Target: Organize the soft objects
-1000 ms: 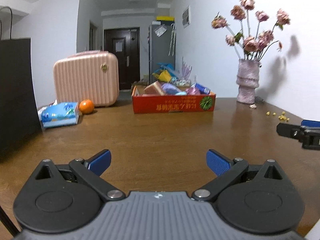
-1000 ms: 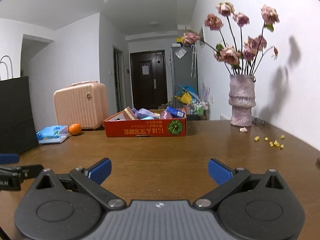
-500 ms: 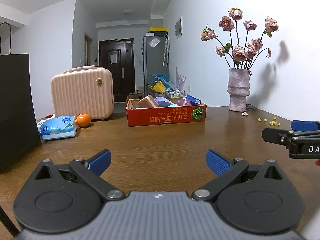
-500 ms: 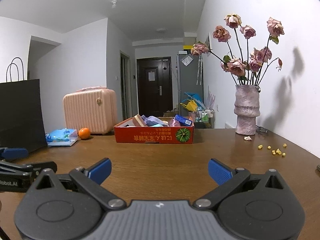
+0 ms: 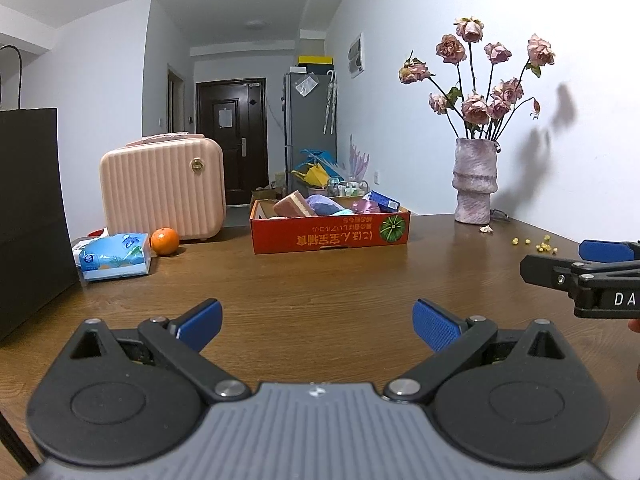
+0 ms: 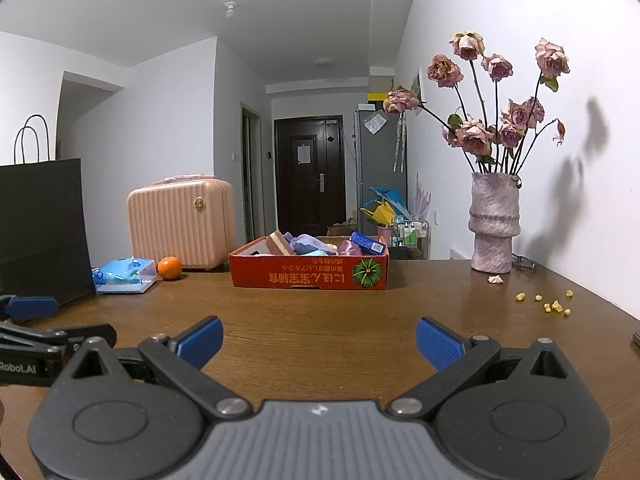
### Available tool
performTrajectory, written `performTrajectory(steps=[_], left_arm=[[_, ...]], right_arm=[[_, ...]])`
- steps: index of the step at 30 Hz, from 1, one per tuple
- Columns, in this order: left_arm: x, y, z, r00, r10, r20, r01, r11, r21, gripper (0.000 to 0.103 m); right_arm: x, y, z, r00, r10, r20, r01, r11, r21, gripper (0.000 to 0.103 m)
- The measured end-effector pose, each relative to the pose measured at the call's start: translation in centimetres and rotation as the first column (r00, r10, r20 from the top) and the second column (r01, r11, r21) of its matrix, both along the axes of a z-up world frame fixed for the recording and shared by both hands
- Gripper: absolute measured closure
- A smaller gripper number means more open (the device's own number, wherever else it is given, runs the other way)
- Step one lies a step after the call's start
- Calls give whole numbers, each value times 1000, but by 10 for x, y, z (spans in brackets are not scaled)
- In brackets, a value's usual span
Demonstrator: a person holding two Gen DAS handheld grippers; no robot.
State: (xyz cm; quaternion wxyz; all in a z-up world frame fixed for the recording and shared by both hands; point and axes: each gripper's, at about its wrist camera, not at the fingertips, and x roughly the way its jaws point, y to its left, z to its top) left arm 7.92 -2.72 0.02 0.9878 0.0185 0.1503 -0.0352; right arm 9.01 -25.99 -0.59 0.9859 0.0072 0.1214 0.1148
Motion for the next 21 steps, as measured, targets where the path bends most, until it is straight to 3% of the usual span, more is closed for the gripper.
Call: performTrajectory(steps=[21], left_arm=[[-3,-2,1,1000,-5,12,5,1000,2,0]], right_arm=[[-2,1,3,1000,1,9,-1,1000,-4,0]])
